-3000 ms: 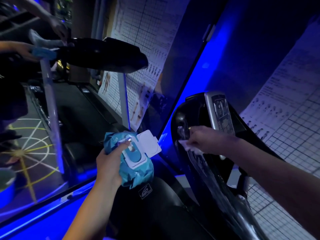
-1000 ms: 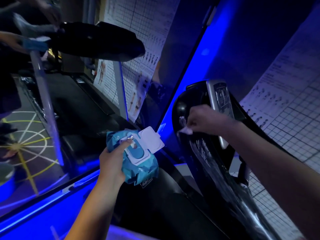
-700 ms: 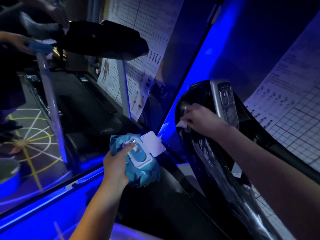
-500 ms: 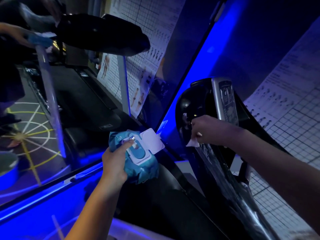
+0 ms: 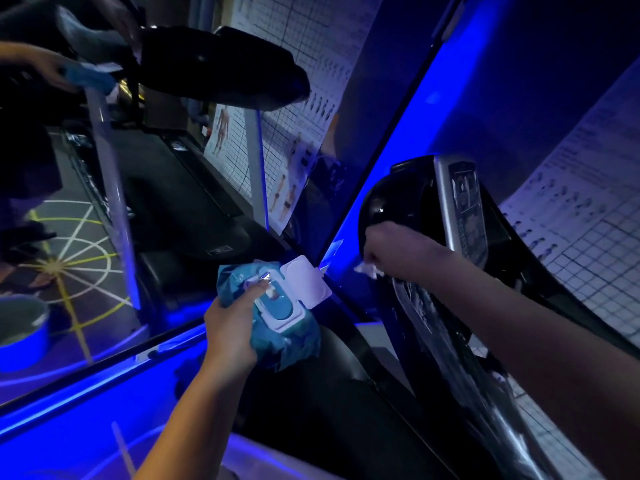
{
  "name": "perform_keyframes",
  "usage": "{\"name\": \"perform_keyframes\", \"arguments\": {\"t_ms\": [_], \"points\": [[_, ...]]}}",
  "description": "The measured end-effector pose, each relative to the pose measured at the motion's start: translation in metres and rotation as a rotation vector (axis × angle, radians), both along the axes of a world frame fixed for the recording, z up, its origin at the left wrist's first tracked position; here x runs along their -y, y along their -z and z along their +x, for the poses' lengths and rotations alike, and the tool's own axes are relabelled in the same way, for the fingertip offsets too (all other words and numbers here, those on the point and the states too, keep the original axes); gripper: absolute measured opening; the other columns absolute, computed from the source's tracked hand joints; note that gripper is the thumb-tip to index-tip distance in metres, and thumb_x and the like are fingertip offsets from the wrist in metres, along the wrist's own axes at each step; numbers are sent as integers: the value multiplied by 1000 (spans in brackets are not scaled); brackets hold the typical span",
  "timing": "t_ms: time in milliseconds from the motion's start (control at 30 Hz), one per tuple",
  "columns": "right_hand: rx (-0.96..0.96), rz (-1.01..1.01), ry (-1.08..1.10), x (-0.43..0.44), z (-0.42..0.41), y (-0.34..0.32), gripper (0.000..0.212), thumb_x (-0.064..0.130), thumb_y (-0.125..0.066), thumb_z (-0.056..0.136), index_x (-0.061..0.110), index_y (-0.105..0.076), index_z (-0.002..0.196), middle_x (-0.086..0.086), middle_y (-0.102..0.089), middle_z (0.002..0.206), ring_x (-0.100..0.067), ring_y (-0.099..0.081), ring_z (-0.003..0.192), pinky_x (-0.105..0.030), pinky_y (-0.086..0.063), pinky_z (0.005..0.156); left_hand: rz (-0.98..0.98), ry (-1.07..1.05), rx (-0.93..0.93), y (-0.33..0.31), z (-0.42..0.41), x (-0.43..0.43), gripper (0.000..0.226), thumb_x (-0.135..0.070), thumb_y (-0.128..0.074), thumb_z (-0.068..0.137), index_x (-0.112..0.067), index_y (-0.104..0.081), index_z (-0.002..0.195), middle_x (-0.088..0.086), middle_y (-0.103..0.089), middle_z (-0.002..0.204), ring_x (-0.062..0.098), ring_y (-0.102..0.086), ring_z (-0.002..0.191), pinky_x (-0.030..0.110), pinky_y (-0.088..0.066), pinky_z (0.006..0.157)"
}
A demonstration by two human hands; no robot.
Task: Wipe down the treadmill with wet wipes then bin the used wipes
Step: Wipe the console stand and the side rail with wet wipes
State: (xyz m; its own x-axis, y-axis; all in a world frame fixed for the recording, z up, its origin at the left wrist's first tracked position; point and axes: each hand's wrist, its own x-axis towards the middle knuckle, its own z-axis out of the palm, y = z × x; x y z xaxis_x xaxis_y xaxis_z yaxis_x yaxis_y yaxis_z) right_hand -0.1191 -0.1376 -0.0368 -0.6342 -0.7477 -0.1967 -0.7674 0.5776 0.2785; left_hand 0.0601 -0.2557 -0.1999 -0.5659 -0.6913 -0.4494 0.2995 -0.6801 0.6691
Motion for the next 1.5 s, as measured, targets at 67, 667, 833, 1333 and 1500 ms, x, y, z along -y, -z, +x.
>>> {"name": "perform_keyframes", "arguments": {"t_ms": [67,667,833,1333,1500], "points": [[10,63,36,-15,9,0,12,18,-76,79,9,-75,72,-11,-66,73,-25,-67,67,-31,-53,63,5,-15,-7,2,1,1,23,-11,-87,82,-12,-78,103,10,-80,88,25,-77,72,35,-60,68],[-11,-13,66,-33,13,-17,12,15,-68,82,14,-80,80,-7,-68,76,-24,-70,76,-28,-50,67,26,-29,-57,0,-14,10,28,-10,-87,81,-11,-78,107,14,-81,96,36,-79,91,61,-61,89],[-341,-439,-144,-3,-18,-21,8,-9,-70,77,-4,-75,73,-24,-62,82,-38,-65,71,-35,-52,67,18,-8,-55,1,-17,7,30,-11,-88,80,-13,-78,108,13,-81,99,33,-79,88,58,-63,87],[-289,-82,-145,-26,29,8,20,-3,-80,70,8,-67,80,-14,-53,93,-38,-60,85,-43,-55,62,48,-22,-87,7,-5,5,34,-15,-86,84,-13,-76,116,12,-80,105,31,-79,91,41,-63,73],[-396,42,-120,-8,37,31,30,4,-58,93,7,-64,122,-14,-45,134,-31,-47,122,-38,-48,93,84,-27,-185,-1,-6,-2,39,-14,-81,90,-11,-71,128,11,-79,115,34,-76,105,48,-62,89]]}}
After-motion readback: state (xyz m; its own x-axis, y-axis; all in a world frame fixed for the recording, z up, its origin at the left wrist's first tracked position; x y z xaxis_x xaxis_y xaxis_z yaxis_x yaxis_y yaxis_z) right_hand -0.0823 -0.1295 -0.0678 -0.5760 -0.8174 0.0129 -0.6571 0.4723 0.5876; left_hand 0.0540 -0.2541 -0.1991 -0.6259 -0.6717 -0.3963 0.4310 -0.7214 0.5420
